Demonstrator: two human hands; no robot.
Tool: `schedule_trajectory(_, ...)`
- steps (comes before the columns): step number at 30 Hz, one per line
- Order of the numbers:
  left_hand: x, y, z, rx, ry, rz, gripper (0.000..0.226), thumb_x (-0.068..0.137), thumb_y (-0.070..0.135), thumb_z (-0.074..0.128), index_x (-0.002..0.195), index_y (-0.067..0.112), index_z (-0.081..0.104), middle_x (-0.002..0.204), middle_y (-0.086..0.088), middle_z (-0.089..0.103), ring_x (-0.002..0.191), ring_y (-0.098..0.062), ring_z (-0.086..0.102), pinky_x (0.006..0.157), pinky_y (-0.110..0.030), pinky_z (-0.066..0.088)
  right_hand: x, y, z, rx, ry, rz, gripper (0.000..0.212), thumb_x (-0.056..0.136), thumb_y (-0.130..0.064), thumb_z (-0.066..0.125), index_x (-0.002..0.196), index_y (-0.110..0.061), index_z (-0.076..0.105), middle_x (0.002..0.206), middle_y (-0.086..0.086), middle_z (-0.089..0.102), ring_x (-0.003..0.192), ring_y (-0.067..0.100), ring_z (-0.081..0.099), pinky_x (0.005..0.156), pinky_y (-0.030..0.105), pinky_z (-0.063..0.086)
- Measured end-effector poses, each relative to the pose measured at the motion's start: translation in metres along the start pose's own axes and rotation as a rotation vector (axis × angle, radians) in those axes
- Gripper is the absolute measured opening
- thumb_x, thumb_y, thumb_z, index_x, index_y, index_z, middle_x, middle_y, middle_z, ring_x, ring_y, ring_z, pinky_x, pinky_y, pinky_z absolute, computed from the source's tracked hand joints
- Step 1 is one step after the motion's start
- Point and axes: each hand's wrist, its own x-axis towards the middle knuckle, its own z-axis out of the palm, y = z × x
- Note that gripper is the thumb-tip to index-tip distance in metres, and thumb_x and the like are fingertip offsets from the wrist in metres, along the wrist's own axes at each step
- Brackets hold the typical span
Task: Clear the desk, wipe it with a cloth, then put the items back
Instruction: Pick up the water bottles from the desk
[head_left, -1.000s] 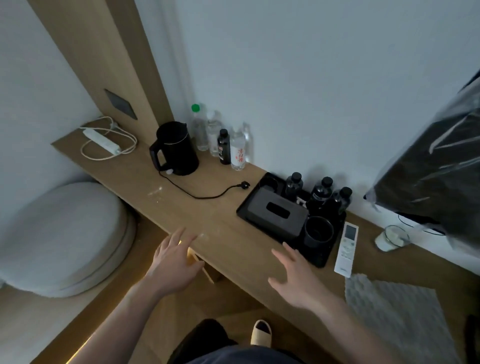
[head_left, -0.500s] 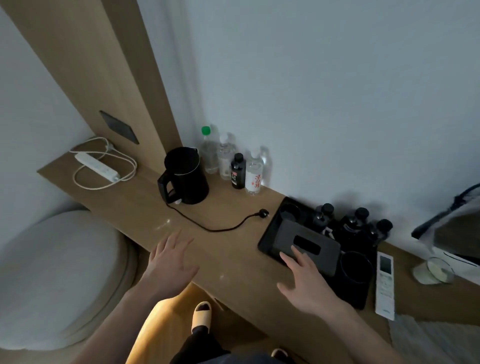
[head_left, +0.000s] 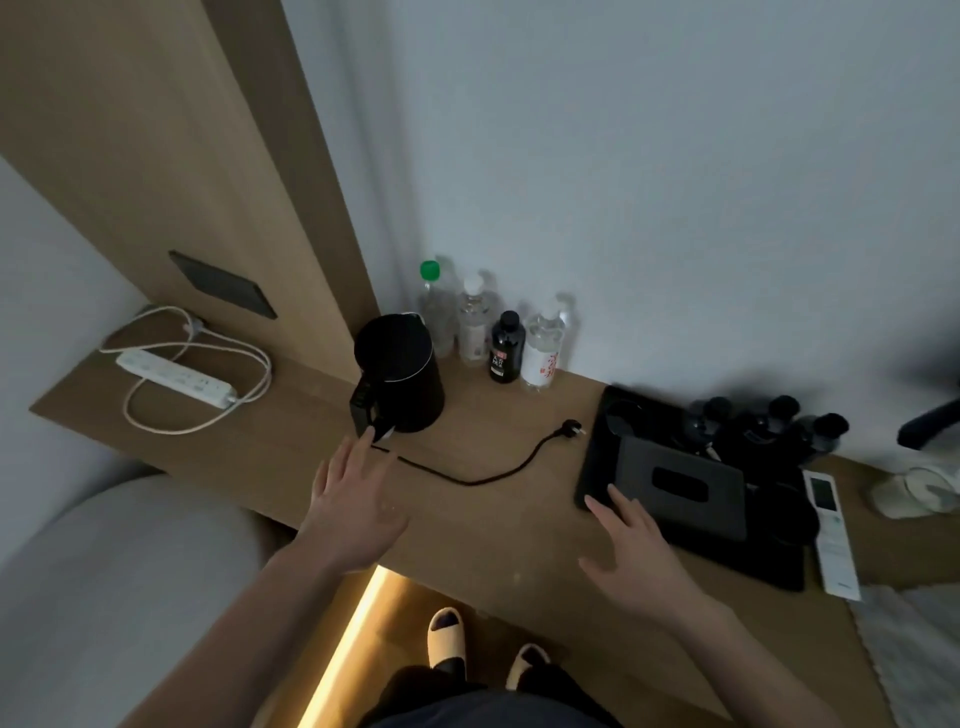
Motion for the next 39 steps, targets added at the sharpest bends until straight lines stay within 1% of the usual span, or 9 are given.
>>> schedule_trajectory(6, 0.001, 0.022, -0.004, -0.045, 0.020, 0.093, 0.084, 0.093, 0.054, 0.063, 0.161, 0.035, 0.017, 0.170, 0.005, -0.015, 0.157, -0.023, -0.013, 0.127, -0.050, 0.008, -0.004, 0.003, -0.018, 0.042, 0.015, 0.011, 0.083, 0.097, -0.048, 0.063, 0.164, -0.038, 0.014, 0.172, -0.011, -0.007, 0.159, 0.021, -0.007, 0.129, 0.042, 0.017)
schedule_trajectory(15, 0.059, 0.063, -0.036, 0.002, 0.072, 0.303, 0.078, 0.095, 0.051, 0.061, 0.160, 0.032, 0.025, 0.170, 0.007, -0.006, 0.158, -0.022, -0.001, 0.125, -0.049, 0.019, 0.028, -0.016, -0.059, 0.074, 0.088, -0.071, 0.083, 0.097, -0.046, 0.062, 0.164, -0.037, 0.013, 0.172, -0.009, -0.005, 0.159, 0.024, -0.004, 0.128, 0.046, 0.017)
schedule_trajectory(21, 0.125, 0.092, -0.063, 0.080, 0.011, 0.406, 0.084, 0.093, 0.049, 0.063, 0.162, 0.028, 0.021, 0.171, 0.002, -0.004, 0.157, -0.027, 0.006, 0.123, -0.052, 0.027, 0.070, -0.048, -0.095, 0.071, 0.190, -0.097, 0.084, 0.096, -0.042, 0.063, 0.164, -0.032, 0.014, 0.173, -0.002, 0.001, 0.159, 0.026, 0.005, 0.126, 0.041, 0.022)
schedule_trajectory(25, 0.171, 0.105, -0.074, 0.100, -0.055, 0.425, 0.086, 0.092, 0.043, 0.063, 0.163, 0.023, 0.018, 0.171, 0.002, -0.005, 0.156, -0.030, 0.009, 0.122, -0.051, 0.029, 0.105, -0.072, -0.119, 0.086, 0.231, -0.085, 0.085, 0.096, -0.040, 0.062, 0.164, -0.029, 0.013, 0.172, 0.000, 0.002, 0.157, 0.030, 0.012, 0.123, 0.043, 0.029)
schedule_trajectory(29, 0.210, 0.115, -0.075, 0.076, -0.116, 0.428, 0.086, 0.091, 0.039, 0.063, 0.162, 0.020, 0.018, 0.170, -0.001, 0.001, 0.153, -0.035, 0.019, 0.120, -0.052, 0.033, 0.142, -0.092, -0.135, 0.053, 0.274, -0.097, 0.081, 0.098, -0.029, 0.060, 0.164, -0.021, 0.013, 0.170, 0.010, 0.010, 0.151, 0.037, 0.026, 0.117, 0.042, 0.031)
schedule_trajectory(31, 0.226, 0.119, -0.072, 0.060, -0.136, 0.430, 0.085, 0.091, 0.038, 0.064, 0.161, 0.019, 0.019, 0.167, -0.001, 0.005, 0.148, -0.036, 0.029, 0.116, -0.051, 0.038, 0.162, -0.098, -0.139, 0.058, 0.261, -0.060, 0.085, 0.096, -0.030, 0.060, 0.164, -0.025, 0.010, 0.171, 0.007, 0.006, 0.145, 0.041, 0.034, 0.114, 0.046, 0.036)
schedule_trajectory(34, 0.248, 0.123, -0.065, 0.038, -0.158, 0.454, 0.083, 0.092, 0.036, 0.063, 0.160, 0.018, 0.020, 0.164, 0.000, 0.009, 0.139, -0.036, 0.043, 0.107, -0.047, 0.045, 0.190, -0.104, -0.146, 0.052, 0.237, -0.049, 0.086, 0.095, -0.028, 0.060, 0.165, -0.029, 0.008, 0.171, 0.004, 0.006, 0.142, 0.041, 0.036, 0.112, 0.047, 0.039)
schedule_trajectory(37, 0.264, 0.123, -0.059, -0.001, -0.157, 0.484, 0.081, 0.092, 0.033, 0.063, 0.160, 0.021, 0.021, 0.164, 0.004, 0.013, 0.132, -0.032, 0.053, 0.100, -0.043, 0.050, 0.210, -0.110, -0.149, 0.033, 0.255, -0.069, 0.083, 0.095, -0.025, 0.058, 0.164, -0.029, 0.012, 0.168, 0.006, 0.017, 0.136, 0.043, 0.042, 0.110, 0.046, 0.040)
schedule_trajectory(39, 0.272, 0.122, -0.059, -0.027, -0.140, 0.481, 0.076, 0.092, 0.031, 0.062, 0.159, 0.023, 0.027, 0.164, 0.006, 0.019, 0.130, -0.031, 0.055, 0.100, -0.044, 0.051, 0.219, -0.110, -0.147, 0.035, 0.263, -0.075, 0.076, 0.097, -0.023, 0.058, 0.163, -0.024, 0.019, 0.164, 0.007, 0.027, 0.132, 0.041, 0.046, 0.106, 0.044, 0.041)
